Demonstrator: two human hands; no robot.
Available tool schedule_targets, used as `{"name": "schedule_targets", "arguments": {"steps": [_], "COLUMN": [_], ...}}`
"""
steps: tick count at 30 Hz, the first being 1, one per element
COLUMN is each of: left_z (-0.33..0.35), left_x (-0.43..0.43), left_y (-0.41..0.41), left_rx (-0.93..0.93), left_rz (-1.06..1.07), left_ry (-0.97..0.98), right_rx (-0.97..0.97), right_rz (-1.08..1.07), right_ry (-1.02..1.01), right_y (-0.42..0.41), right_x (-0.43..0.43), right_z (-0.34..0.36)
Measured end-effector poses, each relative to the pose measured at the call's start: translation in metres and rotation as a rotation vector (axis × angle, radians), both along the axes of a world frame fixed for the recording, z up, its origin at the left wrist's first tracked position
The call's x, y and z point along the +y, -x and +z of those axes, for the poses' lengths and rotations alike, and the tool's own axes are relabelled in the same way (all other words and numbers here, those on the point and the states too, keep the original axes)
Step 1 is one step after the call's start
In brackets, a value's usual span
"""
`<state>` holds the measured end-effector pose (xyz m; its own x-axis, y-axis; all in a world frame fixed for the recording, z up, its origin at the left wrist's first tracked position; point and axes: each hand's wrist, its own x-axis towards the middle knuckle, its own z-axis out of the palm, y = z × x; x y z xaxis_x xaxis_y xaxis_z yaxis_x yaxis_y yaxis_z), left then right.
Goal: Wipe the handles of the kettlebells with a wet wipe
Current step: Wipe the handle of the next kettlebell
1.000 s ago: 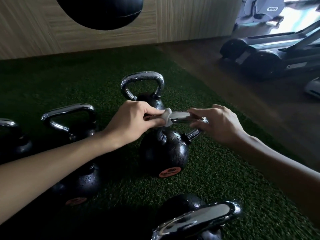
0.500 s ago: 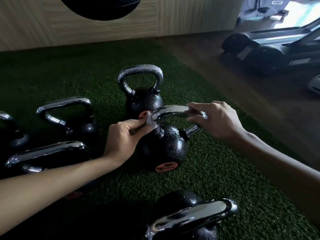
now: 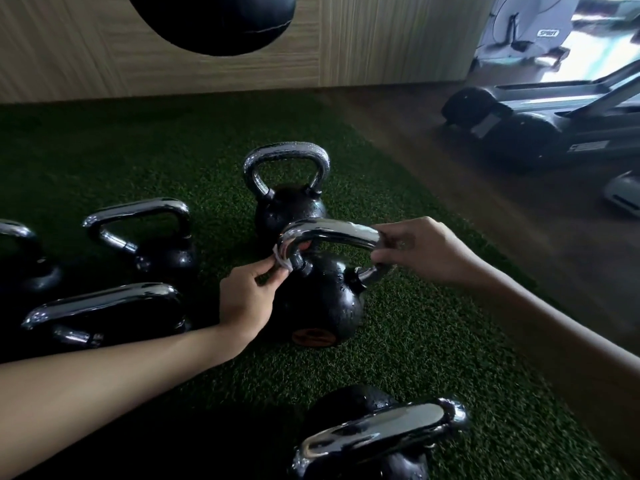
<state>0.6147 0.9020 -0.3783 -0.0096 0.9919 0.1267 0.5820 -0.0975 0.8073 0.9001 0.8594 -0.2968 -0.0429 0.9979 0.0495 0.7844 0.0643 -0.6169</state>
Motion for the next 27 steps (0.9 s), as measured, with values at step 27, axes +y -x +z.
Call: {"name": "schedule_targets", "arguments": {"steps": [27], "left_z": [0.007], "left_x": [0.062], "left_y": [0.022], "left_rx": [-0.109], "left_rz": [-0.038], "left_ry": [0.17], "right_rx": [0.177], "right_rz": [-0.241], "right_ry": [-0.002], "right_y": [0.074], "right_x": [-0.05], "right_z": [-0.02]}}
